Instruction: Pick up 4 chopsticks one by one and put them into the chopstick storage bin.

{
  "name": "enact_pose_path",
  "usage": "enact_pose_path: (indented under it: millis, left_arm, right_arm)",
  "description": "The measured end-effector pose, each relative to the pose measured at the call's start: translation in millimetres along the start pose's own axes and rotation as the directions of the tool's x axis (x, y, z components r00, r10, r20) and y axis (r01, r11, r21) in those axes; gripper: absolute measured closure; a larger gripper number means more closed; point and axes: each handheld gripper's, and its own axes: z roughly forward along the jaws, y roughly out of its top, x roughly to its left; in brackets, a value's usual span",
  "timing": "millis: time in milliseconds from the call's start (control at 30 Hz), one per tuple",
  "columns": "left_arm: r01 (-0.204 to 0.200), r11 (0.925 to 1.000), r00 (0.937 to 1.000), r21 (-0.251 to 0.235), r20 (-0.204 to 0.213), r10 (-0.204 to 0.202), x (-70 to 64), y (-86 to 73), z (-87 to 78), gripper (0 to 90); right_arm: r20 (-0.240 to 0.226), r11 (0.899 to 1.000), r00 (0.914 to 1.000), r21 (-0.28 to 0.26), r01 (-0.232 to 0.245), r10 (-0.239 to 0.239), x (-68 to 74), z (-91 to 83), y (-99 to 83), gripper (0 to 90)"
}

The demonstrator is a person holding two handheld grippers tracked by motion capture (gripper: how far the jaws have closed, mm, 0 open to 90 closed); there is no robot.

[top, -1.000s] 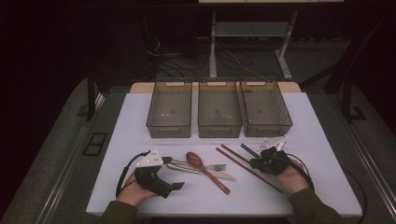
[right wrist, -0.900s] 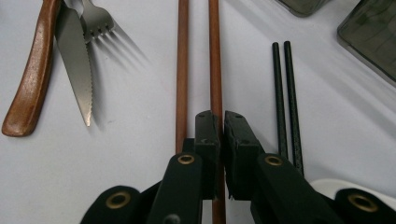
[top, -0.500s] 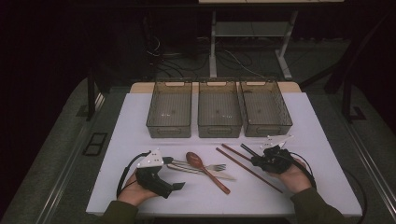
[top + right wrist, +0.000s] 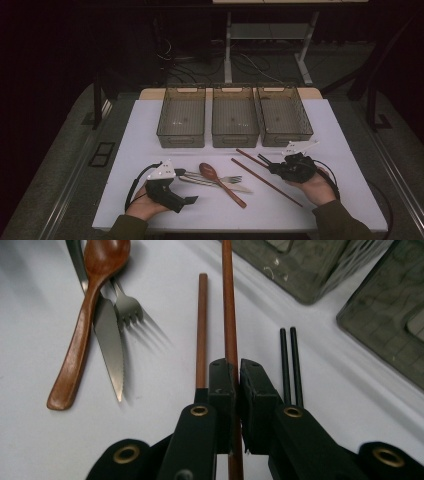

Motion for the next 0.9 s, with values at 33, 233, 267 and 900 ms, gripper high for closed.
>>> enact_pose_path:
  millis: [33,233,267,900]
  left_arm:
    - [-0.001,1.0000,1.0000,-0.001,0.001,0.001,0.0,0.2,0.0,0.0]
    - [0.001,1.0000,1.0000,-0.002,0.000,-0.001,-0.6,0.1,0.2,0.0]
    - [0.001,1.0000,1.0000,-0.003,0.000,-0.001,-0.4,0.2,0.0,0.0]
    - [0.006,0.9999,1.0000,-0.009,0.002,-0.006,-2.9,1.4,1.5,0.0]
  right_arm:
    - [-0.003,1.000,1.0000,-0.008,-0.004,0.004,0.3,-0.5,1.8,84.8]
    - [-0.015,1.000,0.9999,-0.030,0.002,-0.002,2.0,-0.4,11.9,84.8]
    - [-0.015,1.000,0.9999,-0.030,0.002,-0.002,2.0,-0.4,11.9,84.8]
    - [-0.035,0.996,0.9994,-0.090,-0.006,0.003,7.3,1.4,44.2,84.7]
